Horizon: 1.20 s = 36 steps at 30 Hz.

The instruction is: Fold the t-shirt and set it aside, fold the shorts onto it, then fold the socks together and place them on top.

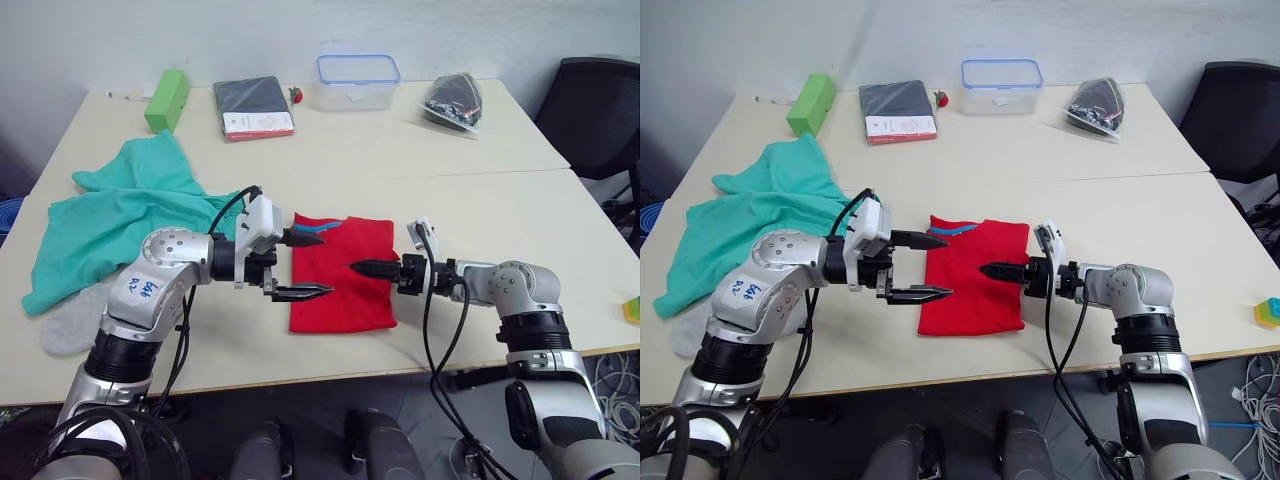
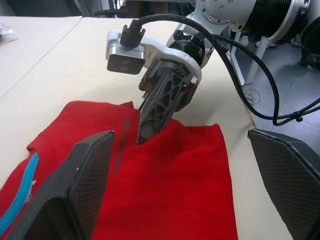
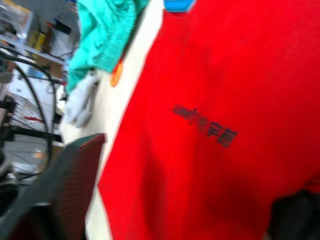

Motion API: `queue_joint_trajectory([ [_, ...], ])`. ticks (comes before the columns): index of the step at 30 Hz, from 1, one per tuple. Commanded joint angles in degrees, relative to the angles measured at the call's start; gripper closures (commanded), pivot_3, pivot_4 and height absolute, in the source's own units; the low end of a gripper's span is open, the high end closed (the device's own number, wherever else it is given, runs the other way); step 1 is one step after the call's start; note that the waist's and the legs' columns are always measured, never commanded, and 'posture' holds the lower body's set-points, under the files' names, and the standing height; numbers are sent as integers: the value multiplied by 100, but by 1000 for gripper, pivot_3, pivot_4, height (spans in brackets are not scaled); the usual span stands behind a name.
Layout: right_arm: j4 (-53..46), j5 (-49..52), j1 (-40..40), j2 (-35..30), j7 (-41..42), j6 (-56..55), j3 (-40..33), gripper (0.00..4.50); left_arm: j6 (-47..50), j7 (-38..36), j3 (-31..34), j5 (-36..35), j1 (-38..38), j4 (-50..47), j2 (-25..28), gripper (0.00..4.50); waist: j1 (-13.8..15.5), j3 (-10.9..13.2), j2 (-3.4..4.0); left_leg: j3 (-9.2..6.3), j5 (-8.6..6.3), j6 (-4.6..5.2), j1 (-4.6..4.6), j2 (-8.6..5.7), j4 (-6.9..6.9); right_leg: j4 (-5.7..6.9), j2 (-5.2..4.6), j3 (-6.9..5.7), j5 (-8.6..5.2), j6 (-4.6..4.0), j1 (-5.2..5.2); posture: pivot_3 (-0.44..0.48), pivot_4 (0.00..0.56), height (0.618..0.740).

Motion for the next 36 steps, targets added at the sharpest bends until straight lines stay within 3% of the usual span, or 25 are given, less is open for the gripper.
queue_joint_trajectory([
  [1, -116, -232, 290, -333, -64, 249, 166, 1982, 258, -98, 80, -467, -13, -489, -10, 0, 23, 2, 3, 0, -2, -1, -1, 0, 0, -1, -1, 0, 0, 0, -1, 0, 150, 740],
  [4, -593, -40, 446, -686, 81, 486, 72, 2991, 317, -34, 42, -565, -37, -593, -68, 0, 150, 5, 8, -4, -5, 0, -10, -5, -2, -3, -5, 0, -1, -2, -9, 0, 150, 740],
  [7, -1146, 182, 763, -1463, 283, 890, -205, 4026, 330, 35, 142, -775, -104, -528, -272, 0, 279, 8, 15, -9, -12, 11, -18, -16, -2, -11, -14, -2, -2, -3, -9, 0, 150, 740],
  [9, -1193, 238, 946, -1991, 399, 1029, -434, 4451, 281, 48, 213, -862, -147, -484, -363, 0, 358, 10, 19, -14, -16, 25, -27, -27, 1, -23, -22, -7, 1, 2, -9, 0, 150, 740],
  [14, -678, -29, 1361, -3349, 1165, 471, -590, 4451, 175, -75, 270, -983, -239, -436, -395, 0, 371, 15, 27, 6, -29, 53, -40, -37, 11, -55, -25, -3, 15, 26, -7, 0, 150, 740],
  [19, 473, -884, 1323, -4275, 2129, -885, -66, 4451, 109, -251, 168, -941, -279, -377, -312, 0, 342, 18, 33, 21, -26, 49, -31, -29, 8, -57, -3, -18, 15, 28, -6, 0, 150, 740],
  [24, 2817, -2296, 154, -4302, 1946, -2667, 520, 4451, -11, -283, 81, -880, -329, -259, -376, 0, 248, 29, 59, 46, -19, 44, -16, -26, 9, -44, -2, -27, 17, 31, -8, 0, 150, 740],
  [27, 3742, -2975, -467, -4256, 1988, -3665, 853, 4451, -63, -321, 52, -876, -354, -215, -361, 0, 233, 40, 78, 59, -15, 43, -17, -28, 6, -38, -2, -13, 17, 32, -20, 0, 150, 740],
  [34, 4928, -3970, -1482, -4046, 1759, -4772, 1106, 4451, -154, -389, -15, -829, -401, -144, -328, 0, 143, 47, 89, 62, -7, 29, -16, -21, 6, -39, 5, -8, 16, 29, -21, 0, 150, 740],
  [36, 5046, -4139, -1533, -4013, 1682, -4945, 1093, 3895, -156, -365, -15, -820, -428, -131, -348, 0, 147, 49, 92, 61, -7, 30, -16, -22, 6, -38, 5, -5, 16, 30, -20, 0, 150, 740],
])
